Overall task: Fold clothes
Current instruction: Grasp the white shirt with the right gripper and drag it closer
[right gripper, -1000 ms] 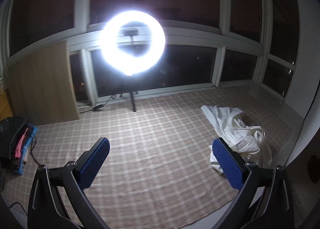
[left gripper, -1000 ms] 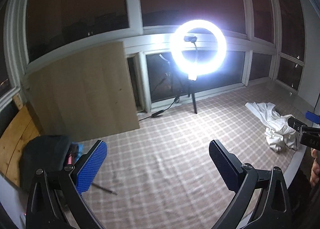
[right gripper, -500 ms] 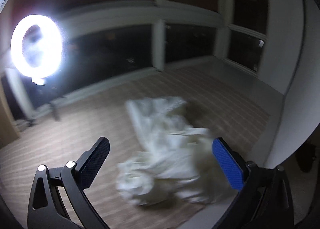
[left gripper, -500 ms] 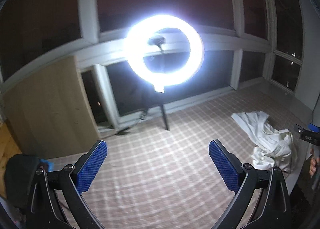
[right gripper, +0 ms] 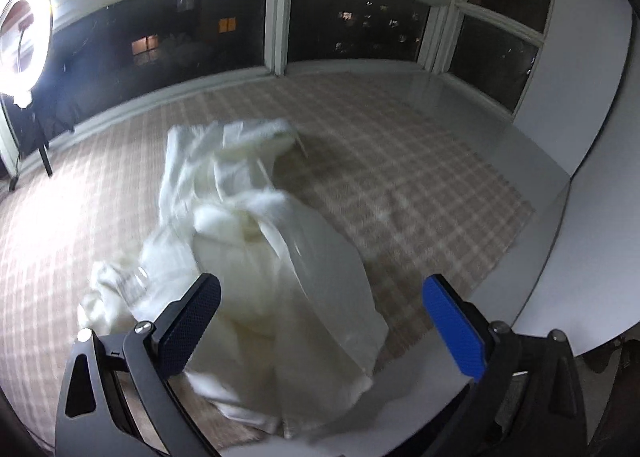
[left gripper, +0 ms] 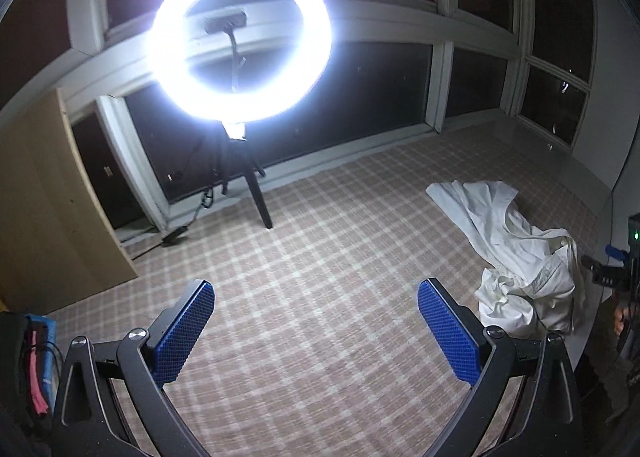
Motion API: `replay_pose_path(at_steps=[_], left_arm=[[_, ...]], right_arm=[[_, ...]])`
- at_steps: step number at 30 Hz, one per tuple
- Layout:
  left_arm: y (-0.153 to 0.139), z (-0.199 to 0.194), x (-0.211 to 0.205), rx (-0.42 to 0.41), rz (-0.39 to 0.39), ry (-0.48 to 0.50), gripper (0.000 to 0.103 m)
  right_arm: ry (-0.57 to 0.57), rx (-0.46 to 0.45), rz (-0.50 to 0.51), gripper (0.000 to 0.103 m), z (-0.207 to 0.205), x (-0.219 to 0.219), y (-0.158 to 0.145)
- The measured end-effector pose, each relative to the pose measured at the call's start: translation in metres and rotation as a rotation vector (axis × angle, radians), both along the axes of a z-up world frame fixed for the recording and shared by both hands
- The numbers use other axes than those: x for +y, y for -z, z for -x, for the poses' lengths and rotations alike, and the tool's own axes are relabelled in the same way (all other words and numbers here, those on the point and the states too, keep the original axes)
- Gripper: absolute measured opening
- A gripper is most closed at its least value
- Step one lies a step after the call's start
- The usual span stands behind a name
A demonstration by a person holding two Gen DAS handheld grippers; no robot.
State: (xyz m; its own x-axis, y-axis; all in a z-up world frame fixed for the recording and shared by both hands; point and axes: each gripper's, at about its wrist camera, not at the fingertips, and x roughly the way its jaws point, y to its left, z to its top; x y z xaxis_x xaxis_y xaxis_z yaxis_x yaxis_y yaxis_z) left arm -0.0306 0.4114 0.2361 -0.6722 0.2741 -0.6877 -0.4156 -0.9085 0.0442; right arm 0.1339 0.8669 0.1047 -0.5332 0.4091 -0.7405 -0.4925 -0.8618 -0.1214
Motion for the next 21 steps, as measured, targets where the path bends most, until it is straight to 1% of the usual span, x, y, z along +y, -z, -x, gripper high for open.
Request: replay_pose_path(at_steps=[3, 4, 6, 7, 8, 10, 12, 13, 18, 21], left_arm=[[0.008, 0.011, 0.013, -0.033, 0.011, 0.013, 0.102], [0.009, 0.013, 0.017, -0.040, 0.015, 0.021, 0.102], [0.011, 0.015, 0.023, -0.043, 0.024, 0.036, 0.102], [0.012, 0.015, 0.025, -0.043, 0.031, 0.043, 0.102], [0.013, 0.015, 0.026, -0.042, 0.040, 0.048, 0.102], [0.014, 0.016, 0.027, -0.038, 0.054, 0.052, 0.102], [0.015, 0.018, 0.022, -0.038, 0.058, 0.044, 0.102], [0.015, 0.019, 0.019, -0.040, 0.057, 0.037, 0.102], [0.015, 0.022, -0.005, -0.050, 0.033, -0.012, 0.102], [0.013, 0.020, -0.023, -0.047, 0.013, -0.045, 0.102]], right_arm=[[-0.013, -0.026, 0.042, 0.101, 0.010, 0.010, 0.019], [-0.023, -0.030, 0.069, 0.097, 0.014, 0.012, 0.025], [-0.040, -0.051, 0.130, 0.082, 0.025, 0.017, 0.040], [-0.041, -0.076, 0.165, 0.046, 0.030, 0.020, 0.047], [-0.041, -0.102, 0.199, 0.008, 0.035, 0.023, 0.054], [-0.033, -0.107, 0.242, 0.009, 0.037, 0.028, 0.059], [-0.024, -0.057, 0.275, 0.008, 0.032, 0.031, 0.047], [-0.032, -0.013, 0.295, 0.008, 0.030, 0.030, 0.033], [-0.124, 0.259, 0.411, 0.008, 0.017, 0.014, -0.055], [-0.272, 0.352, 0.407, 0.007, 0.029, -0.027, -0.114]])
